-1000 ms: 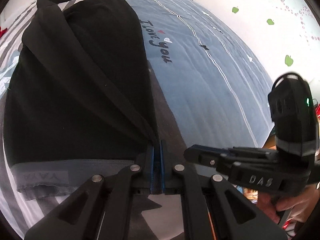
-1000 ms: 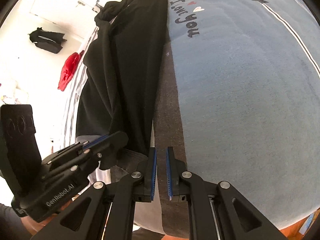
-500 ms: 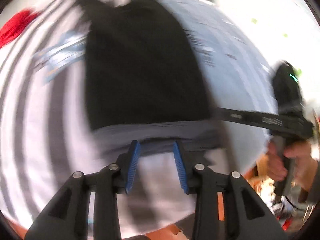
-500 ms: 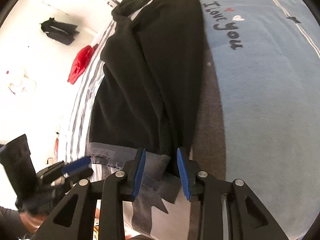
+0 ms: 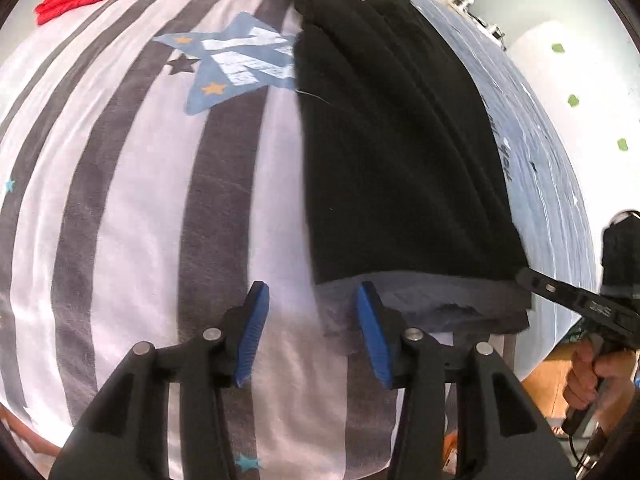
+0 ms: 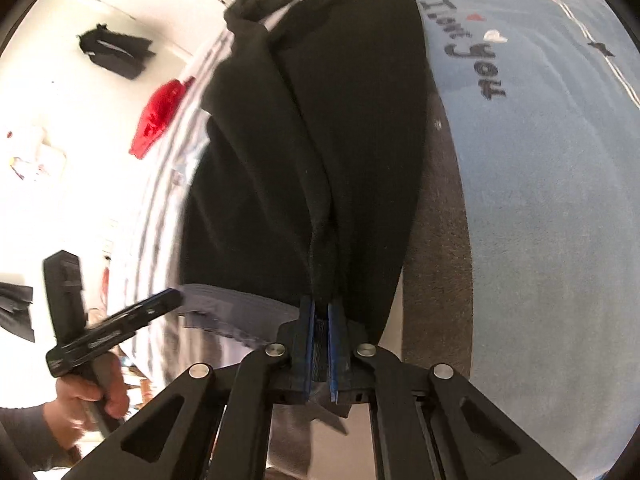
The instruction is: Fold clothes
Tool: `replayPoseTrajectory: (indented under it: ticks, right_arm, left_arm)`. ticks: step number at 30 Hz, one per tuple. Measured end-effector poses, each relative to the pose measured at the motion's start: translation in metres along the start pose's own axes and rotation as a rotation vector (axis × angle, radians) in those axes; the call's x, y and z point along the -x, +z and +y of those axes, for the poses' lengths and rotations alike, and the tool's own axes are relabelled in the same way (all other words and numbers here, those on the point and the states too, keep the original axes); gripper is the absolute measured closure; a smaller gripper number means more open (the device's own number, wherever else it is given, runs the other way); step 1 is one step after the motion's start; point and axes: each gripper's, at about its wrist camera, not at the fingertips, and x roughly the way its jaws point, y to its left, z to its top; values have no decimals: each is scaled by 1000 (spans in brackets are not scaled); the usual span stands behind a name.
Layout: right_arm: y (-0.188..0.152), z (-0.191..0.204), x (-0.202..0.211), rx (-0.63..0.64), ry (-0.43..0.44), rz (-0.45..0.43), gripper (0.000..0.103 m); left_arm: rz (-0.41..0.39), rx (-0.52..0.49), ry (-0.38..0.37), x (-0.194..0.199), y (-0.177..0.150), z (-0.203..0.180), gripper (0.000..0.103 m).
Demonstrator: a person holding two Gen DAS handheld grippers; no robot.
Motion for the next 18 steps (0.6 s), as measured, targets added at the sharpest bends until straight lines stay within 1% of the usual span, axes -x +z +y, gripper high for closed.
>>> replayPoseTrajectory:
  ticks: [5,8,12,14,18]
  right_arm:
    - [-6,1,33,-12,24,-47,99]
    - [-10,-1,42,-26,35,-56,99]
    - [-24,-6,40,-42,35,-21,100]
    - [-30,-4,34,-28,2,-1,100]
    - [-30,-8,19,-68,-6,-4,99]
  left_arm:
    - [12,-48,-16,1,0,-7,60]
    - [25,-69,-22,0,-1,-12,60]
    - [29,-69,-27,-1,0,-16,60]
    - [27,-73,-28,-2,1,-19,60]
    - [33,-69,-28,-7,1,-23,60]
